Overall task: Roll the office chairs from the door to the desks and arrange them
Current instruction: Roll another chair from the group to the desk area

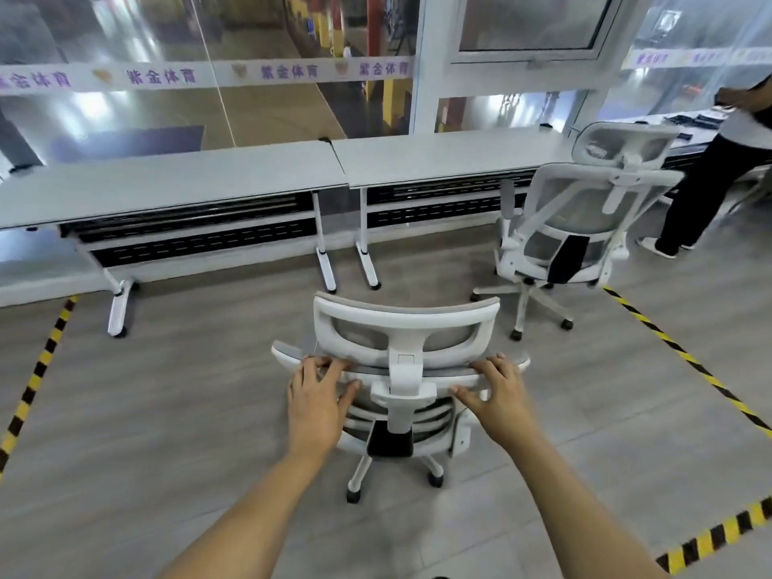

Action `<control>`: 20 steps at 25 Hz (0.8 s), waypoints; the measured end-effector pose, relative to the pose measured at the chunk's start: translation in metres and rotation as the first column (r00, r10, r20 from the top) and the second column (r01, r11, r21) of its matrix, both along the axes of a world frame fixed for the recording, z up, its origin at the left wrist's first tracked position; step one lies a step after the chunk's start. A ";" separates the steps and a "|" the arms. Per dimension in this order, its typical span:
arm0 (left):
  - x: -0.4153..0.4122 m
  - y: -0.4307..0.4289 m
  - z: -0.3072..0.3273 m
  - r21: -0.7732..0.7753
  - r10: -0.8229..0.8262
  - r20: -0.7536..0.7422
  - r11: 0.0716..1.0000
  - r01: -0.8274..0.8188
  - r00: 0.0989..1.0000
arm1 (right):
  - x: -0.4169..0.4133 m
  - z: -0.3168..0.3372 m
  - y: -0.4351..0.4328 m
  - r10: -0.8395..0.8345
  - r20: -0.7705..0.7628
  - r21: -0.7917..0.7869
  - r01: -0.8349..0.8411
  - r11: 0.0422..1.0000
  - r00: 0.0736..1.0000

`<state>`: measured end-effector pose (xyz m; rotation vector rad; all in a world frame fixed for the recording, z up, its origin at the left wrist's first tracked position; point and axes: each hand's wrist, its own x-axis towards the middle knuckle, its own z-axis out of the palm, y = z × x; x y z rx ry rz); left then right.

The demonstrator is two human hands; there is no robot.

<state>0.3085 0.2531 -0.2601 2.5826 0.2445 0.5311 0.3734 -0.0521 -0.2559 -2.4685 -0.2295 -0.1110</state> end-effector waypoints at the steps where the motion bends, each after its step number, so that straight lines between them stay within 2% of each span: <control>1: 0.037 0.003 0.002 -0.008 0.003 -0.005 1.000 -0.003 1.000 | 0.038 0.000 0.003 -0.001 0.008 -0.001 0.001 1.000 1.000; 5: 0.169 0.007 0.008 -0.064 -0.010 -0.003 0.998 0.009 1.000 | 0.171 0.000 0.011 0.021 0.097 0.043 -0.025 0.999 0.995; 8: 0.264 0.001 0.009 -0.121 0.027 -0.014 0.992 -0.028 1.000 | 0.275 -0.002 0.011 0.036 0.068 0.035 -0.039 0.999 0.997; 12: 0.385 0.009 0.012 -0.098 0.024 -0.097 0.995 -0.034 0.995 | 0.406 0.002 0.013 0.107 0.020 -0.010 -0.107 0.994 0.994; 15: 0.448 0.017 0.012 -0.043 0.006 -0.159 0.999 -0.013 0.987 | 0.474 0.006 0.017 0.133 -0.020 -0.059 -0.134 0.989 0.991; 20: 0.526 0.020 0.017 -0.043 -0.001 -0.186 0.999 -0.007 0.983 | 0.552 0.013 0.030 0.098 -0.056 -0.075 -0.102 0.992 0.994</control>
